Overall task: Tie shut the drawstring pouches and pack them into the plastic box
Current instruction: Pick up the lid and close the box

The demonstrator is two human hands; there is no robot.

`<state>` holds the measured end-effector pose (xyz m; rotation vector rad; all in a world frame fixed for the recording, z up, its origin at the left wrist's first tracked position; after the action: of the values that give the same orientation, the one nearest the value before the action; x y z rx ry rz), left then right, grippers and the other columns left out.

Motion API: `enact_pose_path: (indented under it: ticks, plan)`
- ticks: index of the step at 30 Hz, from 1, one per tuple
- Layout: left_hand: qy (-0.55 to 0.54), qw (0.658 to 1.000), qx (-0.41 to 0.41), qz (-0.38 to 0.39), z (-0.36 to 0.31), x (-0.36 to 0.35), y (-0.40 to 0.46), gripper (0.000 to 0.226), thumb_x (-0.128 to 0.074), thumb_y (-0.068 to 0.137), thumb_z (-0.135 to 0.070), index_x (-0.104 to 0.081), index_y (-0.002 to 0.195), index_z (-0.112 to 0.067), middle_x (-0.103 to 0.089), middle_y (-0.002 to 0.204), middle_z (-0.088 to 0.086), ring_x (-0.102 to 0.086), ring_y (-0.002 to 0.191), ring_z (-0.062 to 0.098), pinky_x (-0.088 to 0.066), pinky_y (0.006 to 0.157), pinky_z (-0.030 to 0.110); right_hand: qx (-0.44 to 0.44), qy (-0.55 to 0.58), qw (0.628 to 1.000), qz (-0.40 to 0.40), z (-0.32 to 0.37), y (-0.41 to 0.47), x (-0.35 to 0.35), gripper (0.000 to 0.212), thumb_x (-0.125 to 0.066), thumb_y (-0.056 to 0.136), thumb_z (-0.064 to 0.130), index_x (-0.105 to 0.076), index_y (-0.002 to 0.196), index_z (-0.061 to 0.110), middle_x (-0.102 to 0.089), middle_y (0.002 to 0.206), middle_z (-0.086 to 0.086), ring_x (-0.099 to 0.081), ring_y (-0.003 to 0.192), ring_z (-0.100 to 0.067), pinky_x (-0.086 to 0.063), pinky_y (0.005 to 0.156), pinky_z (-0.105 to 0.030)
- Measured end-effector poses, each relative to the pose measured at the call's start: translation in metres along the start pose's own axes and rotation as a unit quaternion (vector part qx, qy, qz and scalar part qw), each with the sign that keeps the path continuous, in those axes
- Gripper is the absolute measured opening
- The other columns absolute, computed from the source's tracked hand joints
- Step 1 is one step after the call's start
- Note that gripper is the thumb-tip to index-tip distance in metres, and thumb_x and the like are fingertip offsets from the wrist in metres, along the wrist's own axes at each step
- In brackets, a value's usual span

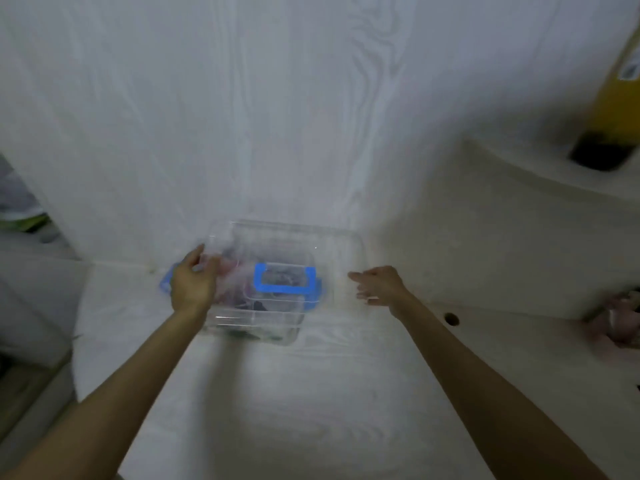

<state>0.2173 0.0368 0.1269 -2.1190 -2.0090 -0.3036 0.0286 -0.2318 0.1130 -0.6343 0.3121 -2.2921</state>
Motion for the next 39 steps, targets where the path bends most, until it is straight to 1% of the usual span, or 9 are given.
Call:
enact_pose_path:
  ticks: [4, 11, 14, 17, 23, 26, 30, 33, 39]
  plan:
    - [0.013, 0.999, 0.024, 0.039, 0.029, 0.030, 0.061, 0.049, -0.068, 0.086, -0.025, -0.055, 0.131, -0.012, -0.062, 0.125, 0.014, -0.059, 0.113, 0.036, -0.045, 0.100, 0.049, 0.012, -0.042, 0.999, -0.019, 0.009, 0.016, -0.056, 0.035, -0.074, 0.079, 0.030, -0.070, 0.094, -0.002, -0.071, 0.089, -0.017, -0.067, 0.078, -0.024, -0.057, 0.078, -0.034]
    - [0.094, 0.990, 0.066, 0.084, 0.076, 0.032, 0.115, 0.050, -0.066, 0.086, -0.036, -0.058, 0.130, -0.013, -0.058, 0.130, 0.016, -0.054, 0.119, 0.036, -0.044, 0.101, 0.043, 0.057, -0.113, 0.987, -0.102, 0.003, 0.027, -0.104, 0.044, -0.068, 0.084, 0.035, -0.052, 0.047, 0.017, -0.049, 0.047, -0.002, -0.052, 0.048, -0.011, -0.034, 0.046, -0.021]
    - [0.101, 0.986, 0.072, 0.109, 0.080, 0.025, 0.125, 0.049, -0.064, 0.089, -0.032, -0.055, 0.132, -0.011, -0.054, 0.135, 0.017, -0.052, 0.122, 0.037, -0.042, 0.103, 0.043, 0.051, -0.124, 0.989, -0.069, 0.012, 0.027, -0.111, 0.020, -0.068, 0.085, 0.026, -0.074, 0.089, 0.007, -0.070, 0.082, -0.017, -0.068, 0.083, -0.027, -0.049, 0.071, -0.027]
    - [0.113, 0.984, 0.080, 0.116, 0.084, 0.023, 0.129, 0.051, -0.065, 0.088, -0.031, -0.054, 0.133, -0.009, -0.051, 0.138, 0.016, -0.050, 0.124, 0.038, -0.040, 0.105, 0.044, 0.030, -0.132, 0.990, -0.041, 0.020, 0.026, -0.110, 0.039, -0.070, 0.084, 0.019, -0.064, 0.117, -0.001, -0.066, 0.115, -0.019, -0.062, 0.107, -0.030, -0.046, 0.090, -0.031]
    - [0.073, 0.980, 0.153, 0.105, 0.092, 0.020, 0.140, 0.080, -0.071, 0.083, -0.026, -0.028, 0.146, -0.002, -0.033, 0.150, 0.019, -0.037, 0.134, 0.037, -0.034, 0.110, 0.043, -0.018, -0.094, 0.995, -0.030, 0.011, 0.036, -0.109, 0.063, -0.077, 0.077, 0.026, -0.053, 0.130, 0.004, -0.054, 0.134, -0.015, -0.053, 0.120, -0.027, -0.042, 0.096, -0.027]
    - [0.052, 0.958, 0.255, 0.122, 0.101, 0.020, 0.135, 0.078, -0.071, 0.081, -0.038, -0.037, 0.137, 0.005, -0.045, 0.139, 0.021, -0.048, 0.123, 0.039, -0.043, 0.098, 0.041, -0.140, -0.018, 0.990, 0.017, -0.006, 0.035, -0.111, 0.083, -0.075, 0.078, 0.034, -0.032, 0.141, 0.001, -0.040, 0.144, -0.016, -0.045, 0.128, -0.030, -0.039, 0.103, -0.034]
    - [0.108, 0.962, 0.225, 0.113, 0.101, 0.027, 0.140, 0.077, -0.074, 0.076, -0.043, -0.048, 0.127, 0.007, -0.055, 0.126, 0.024, -0.056, 0.112, 0.038, -0.048, 0.090, 0.041, -0.184, 0.037, 0.980, 0.070, -0.016, 0.030, -0.121, 0.066, -0.071, 0.081, 0.037, -0.045, 0.131, 0.003, -0.051, 0.131, -0.018, -0.058, 0.106, -0.032, -0.054, 0.079, -0.037]
    - [0.200, 0.968, 0.137, 0.063, 0.087, 0.032, 0.139, 0.053, -0.076, 0.074, -0.044, -0.069, 0.103, 0.000, -0.069, 0.099, 0.020, -0.065, 0.090, 0.034, -0.049, 0.073, 0.034, -0.096, -0.079, 0.992, 0.008, 0.000, 0.038, -0.121, 0.042, -0.068, 0.084, 0.034, -0.053, 0.105, 0.001, -0.058, 0.102, -0.016, -0.060, 0.082, -0.025, -0.047, 0.056, -0.026]
    - [0.275, 0.959, 0.071, 0.010, 0.073, 0.027, 0.127, 0.038, -0.069, 0.084, -0.037, -0.073, 0.098, -0.002, -0.071, 0.088, 0.020, -0.066, 0.079, 0.033, -0.035, 0.055, 0.027, 0.027, -0.391, 0.915, -0.090, 0.024, 0.024, -0.131, 0.033, -0.042, 0.099, 0.025, -0.054, 0.114, -0.001, -0.059, 0.118, -0.017, -0.058, 0.109, -0.030, -0.045, 0.083, -0.031]
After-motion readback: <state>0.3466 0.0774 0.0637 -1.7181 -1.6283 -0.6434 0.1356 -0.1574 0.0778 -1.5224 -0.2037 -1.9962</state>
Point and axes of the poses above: each hand's wrist, its own y-axis towards the middle knuckle, its own x-axis out of the back of the hand, z = x × y, the point moved 6 cm from there along y, towards the middle knuckle
